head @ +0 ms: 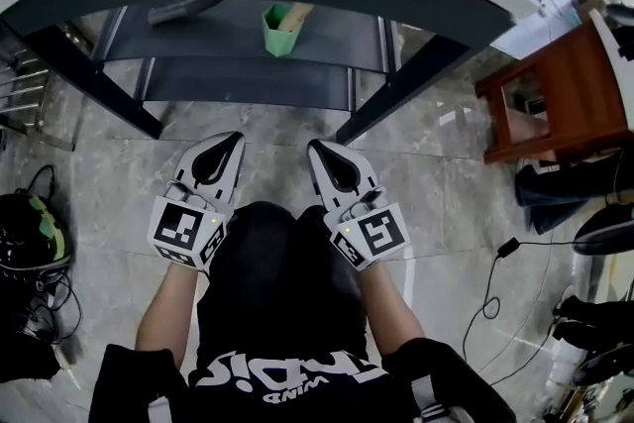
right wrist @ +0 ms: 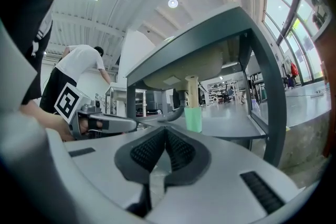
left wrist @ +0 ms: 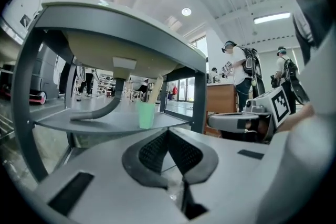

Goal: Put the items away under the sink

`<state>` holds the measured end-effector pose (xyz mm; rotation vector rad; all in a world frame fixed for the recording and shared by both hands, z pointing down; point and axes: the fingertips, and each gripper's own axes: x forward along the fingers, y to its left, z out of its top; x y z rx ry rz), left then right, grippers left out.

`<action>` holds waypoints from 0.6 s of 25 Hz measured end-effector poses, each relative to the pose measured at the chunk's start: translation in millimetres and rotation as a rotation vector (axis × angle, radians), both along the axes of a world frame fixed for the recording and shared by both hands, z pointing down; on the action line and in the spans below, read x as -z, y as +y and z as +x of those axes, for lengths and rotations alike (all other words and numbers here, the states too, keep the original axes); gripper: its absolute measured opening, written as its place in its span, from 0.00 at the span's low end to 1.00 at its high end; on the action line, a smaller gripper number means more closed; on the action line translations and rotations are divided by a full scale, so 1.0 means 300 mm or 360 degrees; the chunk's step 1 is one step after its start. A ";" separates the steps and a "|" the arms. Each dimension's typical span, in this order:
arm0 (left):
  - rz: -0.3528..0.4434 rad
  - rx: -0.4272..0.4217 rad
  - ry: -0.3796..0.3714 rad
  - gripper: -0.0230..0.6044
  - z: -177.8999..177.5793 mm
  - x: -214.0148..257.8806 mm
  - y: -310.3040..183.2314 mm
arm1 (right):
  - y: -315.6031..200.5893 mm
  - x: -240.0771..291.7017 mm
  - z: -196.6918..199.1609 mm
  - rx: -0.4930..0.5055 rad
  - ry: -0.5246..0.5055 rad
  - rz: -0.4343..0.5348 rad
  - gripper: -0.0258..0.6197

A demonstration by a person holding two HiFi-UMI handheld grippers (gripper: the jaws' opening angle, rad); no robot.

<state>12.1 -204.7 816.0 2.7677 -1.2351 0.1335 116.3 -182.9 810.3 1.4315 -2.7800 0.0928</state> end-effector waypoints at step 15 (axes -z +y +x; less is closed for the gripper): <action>-0.0160 -0.0100 0.0047 0.07 -0.181 1.109 0.166 | 0.126 1.074 -0.198 0.0181 -0.0034 -0.0289 0.07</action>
